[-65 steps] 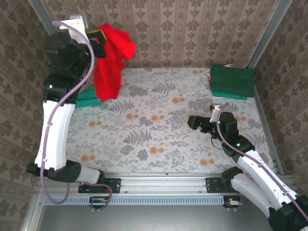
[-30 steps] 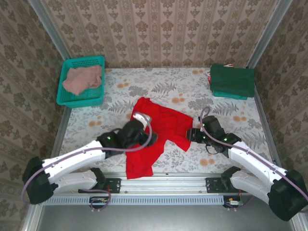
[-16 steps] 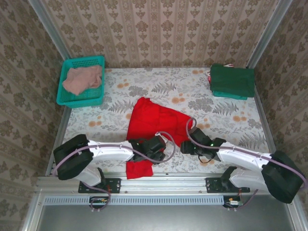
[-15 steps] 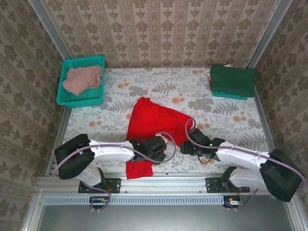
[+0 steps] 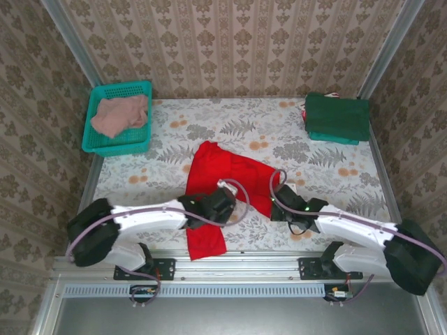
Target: Fold and stack the t-shirts
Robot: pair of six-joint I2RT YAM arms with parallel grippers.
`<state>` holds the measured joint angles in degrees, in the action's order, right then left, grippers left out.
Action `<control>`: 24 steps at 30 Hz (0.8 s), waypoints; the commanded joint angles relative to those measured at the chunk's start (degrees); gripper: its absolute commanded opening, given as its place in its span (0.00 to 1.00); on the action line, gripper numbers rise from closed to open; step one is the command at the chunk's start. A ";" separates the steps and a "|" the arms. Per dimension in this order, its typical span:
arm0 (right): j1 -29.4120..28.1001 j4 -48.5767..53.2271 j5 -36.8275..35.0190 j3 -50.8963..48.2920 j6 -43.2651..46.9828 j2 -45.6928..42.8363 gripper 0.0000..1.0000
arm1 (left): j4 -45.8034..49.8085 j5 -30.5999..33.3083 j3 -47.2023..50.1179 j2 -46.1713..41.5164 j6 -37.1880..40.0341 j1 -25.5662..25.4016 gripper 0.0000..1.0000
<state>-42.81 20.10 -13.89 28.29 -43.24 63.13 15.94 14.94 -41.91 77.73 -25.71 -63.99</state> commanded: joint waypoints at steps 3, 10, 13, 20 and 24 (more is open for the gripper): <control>1.95 6.95 -4.34 4.36 3.58 -10.30 0.00 | 4.65 -2.26 -1.67 -16.64 2.84 8.37 0.00; -0.69 1.20 4.26 3.70 1.32 -3.66 0.41 | 13.30 -1.26 0.11 -25.26 -0.79 28.10 0.00; -3.05 -0.68 3.42 3.91 -0.19 4.29 0.69 | 15.24 -1.30 1.81 -27.74 -1.17 36.37 0.00; -5.75 -0.58 -1.04 8.70 -1.21 20.65 0.53 | 13.18 -9.05 2.87 -28.13 -0.18 48.57 0.00; -5.71 5.22 -6.38 10.69 -1.27 19.28 0.22 | 15.86 -10.50 -0.78 -27.11 0.12 50.83 0.00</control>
<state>-48.18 24.18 -16.49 37.30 -43.57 82.19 29.52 7.49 -39.09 50.54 -25.82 -14.28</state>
